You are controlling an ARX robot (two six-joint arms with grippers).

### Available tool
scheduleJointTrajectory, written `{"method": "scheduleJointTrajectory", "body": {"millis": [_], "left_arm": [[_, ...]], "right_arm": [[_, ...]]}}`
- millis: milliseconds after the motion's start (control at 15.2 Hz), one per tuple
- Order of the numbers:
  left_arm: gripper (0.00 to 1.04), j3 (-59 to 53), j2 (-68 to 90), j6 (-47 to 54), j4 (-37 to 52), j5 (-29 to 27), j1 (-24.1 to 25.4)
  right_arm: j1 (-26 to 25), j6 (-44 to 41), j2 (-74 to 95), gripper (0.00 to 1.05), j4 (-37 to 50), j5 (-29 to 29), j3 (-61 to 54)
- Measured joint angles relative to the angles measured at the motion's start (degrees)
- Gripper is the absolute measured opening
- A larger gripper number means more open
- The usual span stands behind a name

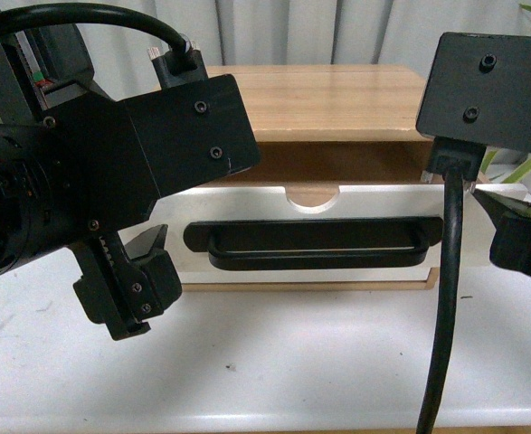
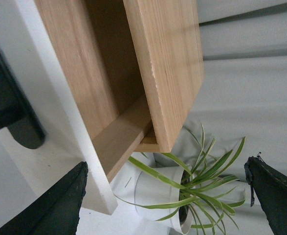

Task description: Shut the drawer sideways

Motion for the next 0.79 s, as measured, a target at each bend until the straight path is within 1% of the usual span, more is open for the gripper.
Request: {"method": "scheduleJointTrajectory", "body": {"millis": [132, 461, 526, 789], "left_arm": [[0.98, 0.00, 0.00, -0.02, 0.20, -0.07, 0.00], [0.98, 0.35, 1.55, -0.59, 0.98, -0.28, -0.28], [0.98, 1.60, 3.85, -0.81, 2.78, -0.70, -0.44], [0.98, 4.83, 7.80, -0.52, 6.08, -1.77, -0.35]], "right_arm": [[0.26, 0.31, -0.48, 0.98, -0.15, 0.17, -1.18], [-0.94, 0.70, 2.93, 0.98, 0.70, 0.17, -0.83], [-1.73, 0.72, 5.14, 0.98, 0.68, -0.04, 1.62], [-3.13, 0.70, 9.11, 0.98, 0.83, -0.63, 5.42]]}}
